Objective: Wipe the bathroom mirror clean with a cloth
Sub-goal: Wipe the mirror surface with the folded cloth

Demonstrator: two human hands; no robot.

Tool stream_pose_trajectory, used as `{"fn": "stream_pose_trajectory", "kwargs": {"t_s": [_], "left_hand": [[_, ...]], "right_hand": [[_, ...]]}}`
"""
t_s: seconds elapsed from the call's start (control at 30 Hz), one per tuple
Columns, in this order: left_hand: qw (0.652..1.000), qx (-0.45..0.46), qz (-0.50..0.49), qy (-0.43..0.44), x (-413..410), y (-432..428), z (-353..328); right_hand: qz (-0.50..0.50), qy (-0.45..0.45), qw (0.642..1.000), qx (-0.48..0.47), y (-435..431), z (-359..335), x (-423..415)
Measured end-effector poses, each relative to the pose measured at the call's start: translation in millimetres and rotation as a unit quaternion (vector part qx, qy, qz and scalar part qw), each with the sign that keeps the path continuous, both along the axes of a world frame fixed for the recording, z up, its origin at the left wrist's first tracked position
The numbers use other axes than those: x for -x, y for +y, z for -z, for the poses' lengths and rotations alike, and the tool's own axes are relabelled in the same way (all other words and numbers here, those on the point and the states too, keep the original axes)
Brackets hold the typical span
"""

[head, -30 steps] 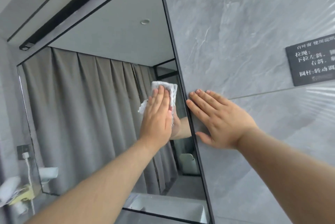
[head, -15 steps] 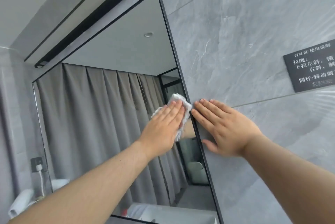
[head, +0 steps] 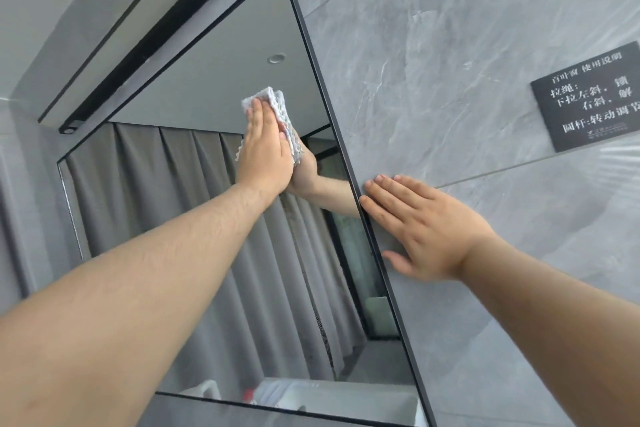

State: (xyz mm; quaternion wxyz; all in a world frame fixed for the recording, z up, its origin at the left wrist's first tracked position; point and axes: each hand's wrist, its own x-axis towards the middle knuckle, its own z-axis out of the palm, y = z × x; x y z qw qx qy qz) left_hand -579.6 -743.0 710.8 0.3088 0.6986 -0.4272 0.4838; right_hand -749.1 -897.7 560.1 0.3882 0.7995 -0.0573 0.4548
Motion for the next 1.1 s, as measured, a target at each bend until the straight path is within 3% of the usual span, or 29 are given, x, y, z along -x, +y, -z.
{"fn": "stream_pose_trajectory", "kwargs": {"t_s": [0.1,0.23,0.37,0.47,0.57,0.63,0.7,0.77,0.87,0.93,1.1], "left_hand": [[0.999,-0.013,0.011,-0.029,-12,3,67],[0.982,-0.17,-0.003,-0.079,-24,12,181],[0.925,-0.257,-0.011,-0.279,-29,11,292],[0.917,-0.258,-0.013,-0.303,-32,11,314],[0.894,-0.282,-0.029,-0.348,-35,13,286],[0.92,-0.246,-0.041,-0.302,-37,16,244],[0.975,-0.141,-0.013,-0.172,-38,13,189],[0.999,-0.035,0.002,-0.025,-43,10,131],[0.978,0.113,-0.026,0.175,-64,21,63],[0.951,0.157,-0.038,0.264,-83,30,50],[0.93,0.203,-0.087,0.295,-108,39,97]], "right_hand": [[0.001,-0.001,1.0,0.003,0,0,-1],[0.002,0.0,1.0,-0.001,1,1,1],[0.006,0.008,1.0,-0.004,2,0,2],[0.007,0.003,1.0,0.001,1,0,2],[0.0,-0.003,1.0,0.011,0,0,1],[-0.006,-0.005,1.0,0.012,0,1,1],[-0.013,-0.009,1.0,0.015,1,1,0],[-0.017,-0.012,1.0,0.019,0,1,0],[-0.02,-0.016,0.999,0.023,1,1,0],[-0.02,-0.016,0.999,0.022,0,0,0],[-0.022,-0.017,0.999,0.024,-1,1,-1]]}}
